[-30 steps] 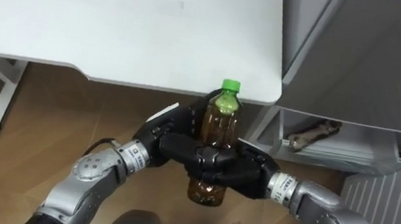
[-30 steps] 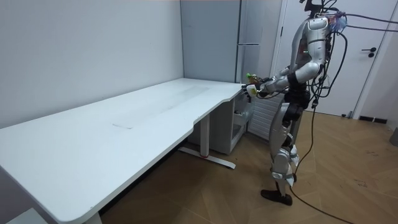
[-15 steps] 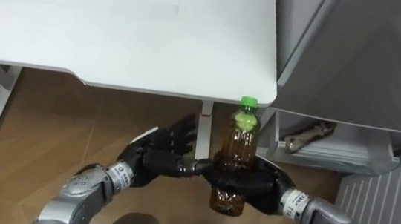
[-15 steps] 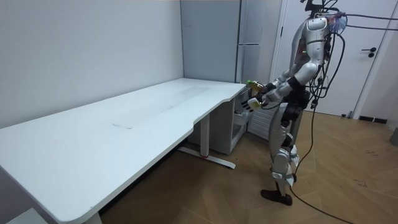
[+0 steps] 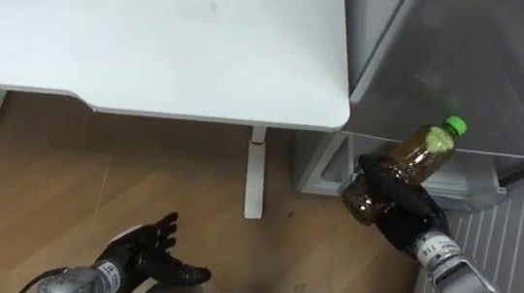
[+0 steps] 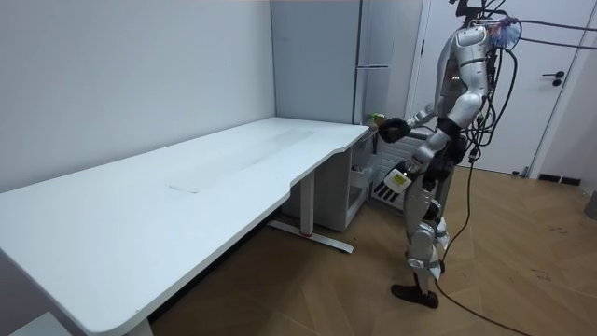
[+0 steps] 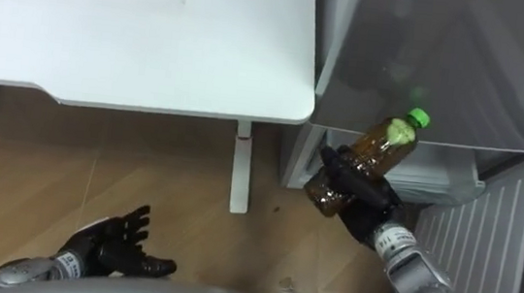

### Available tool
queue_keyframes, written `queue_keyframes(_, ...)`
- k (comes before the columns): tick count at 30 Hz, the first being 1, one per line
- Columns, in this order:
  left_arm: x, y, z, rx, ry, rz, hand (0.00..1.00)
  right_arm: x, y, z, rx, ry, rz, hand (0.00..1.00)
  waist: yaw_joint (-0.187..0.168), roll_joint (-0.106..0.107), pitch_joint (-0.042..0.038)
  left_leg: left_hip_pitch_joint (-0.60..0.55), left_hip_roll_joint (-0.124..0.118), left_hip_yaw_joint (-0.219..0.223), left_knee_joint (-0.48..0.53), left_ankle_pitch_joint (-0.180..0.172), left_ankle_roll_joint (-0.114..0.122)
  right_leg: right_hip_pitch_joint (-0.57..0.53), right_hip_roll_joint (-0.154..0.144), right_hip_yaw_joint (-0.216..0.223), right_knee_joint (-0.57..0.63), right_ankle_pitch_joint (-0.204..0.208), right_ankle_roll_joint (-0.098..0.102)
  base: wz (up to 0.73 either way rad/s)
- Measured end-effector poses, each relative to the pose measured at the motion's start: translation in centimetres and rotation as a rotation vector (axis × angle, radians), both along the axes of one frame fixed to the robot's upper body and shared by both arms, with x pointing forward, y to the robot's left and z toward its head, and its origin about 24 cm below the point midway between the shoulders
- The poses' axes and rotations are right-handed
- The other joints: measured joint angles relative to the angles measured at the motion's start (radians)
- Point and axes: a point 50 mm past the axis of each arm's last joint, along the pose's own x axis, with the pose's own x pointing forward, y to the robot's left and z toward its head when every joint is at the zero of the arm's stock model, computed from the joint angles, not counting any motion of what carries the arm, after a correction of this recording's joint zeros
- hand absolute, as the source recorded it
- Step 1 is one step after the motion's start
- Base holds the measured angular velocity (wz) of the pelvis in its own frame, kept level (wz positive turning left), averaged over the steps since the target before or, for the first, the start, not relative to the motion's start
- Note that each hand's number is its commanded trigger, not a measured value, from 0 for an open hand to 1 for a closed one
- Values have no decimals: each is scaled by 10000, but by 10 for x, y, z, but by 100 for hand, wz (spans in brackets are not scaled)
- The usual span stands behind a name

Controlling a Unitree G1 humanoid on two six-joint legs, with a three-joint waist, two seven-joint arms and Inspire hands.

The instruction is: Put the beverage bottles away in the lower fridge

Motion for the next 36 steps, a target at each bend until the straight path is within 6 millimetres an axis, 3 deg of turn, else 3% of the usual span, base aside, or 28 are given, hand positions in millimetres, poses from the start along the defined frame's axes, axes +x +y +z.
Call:
queue_keyframes(10,1,0,-7,704,284,637,0,27,-19,-7,-508,1112,-2069,100,-203,69,82,-900,-3,64,193,105,37,-987,-36,94,291,48,-12,-2)
queue_keyframes(15,12,3,-8,1050,259,1144,0,37,-27,-11,132,1839,-4052,100,-196,13,141,-1261,-16,-6,422,133,55,-1363,-125,-106,636,31,-19,4)
queue_keyframes(17,22,2,-8,1188,108,1228,0,41,-30,-11,496,2099,-4815,100,-94,-52,205,-1599,-22,-37,680,133,56,-1744,-190,-151,1015,-9,-31,4)
queue_keyframes(19,38,-1,-5,1392,-172,1370,0,47,-31,-11,730,2317,-5450,100,71,-210,317,-2247,-13,-47,1073,130,59,-2405,-234,-142,1410,-72,-96,0)
queue_keyframes(25,58,-13,-2,898,-569,2447,0,56,-31,-8,910,2855,-6197,100,342,-322,407,-4133,6,-99,2483,54,140,-4250,-439,-69,2807,-400,-281,7)
queue_keyframes(30,78,-20,8,564,-1229,3087,0,80,-28,6,1308,2645,-6530,100,419,-363,437,-5720,5,-140,3054,178,171,-5901,-571,-56,3699,-501,-285,7)
queue_keyframes(34,98,-28,19,638,-2023,3014,0,101,-29,22,1411,2026,-6607,100,624,-377,447,-6784,-3,-157,3123,546,192,-7038,-569,-7,3855,-131,-448,0)
queue_keyframes(36,103,-30,23,812,-2302,2872,0,108,-29,28,1560,1816,-6613,100,625,-376,449,-7075,-3,-157,3099,628,167,-7342,-572,-13,3859,-67,-438,0)
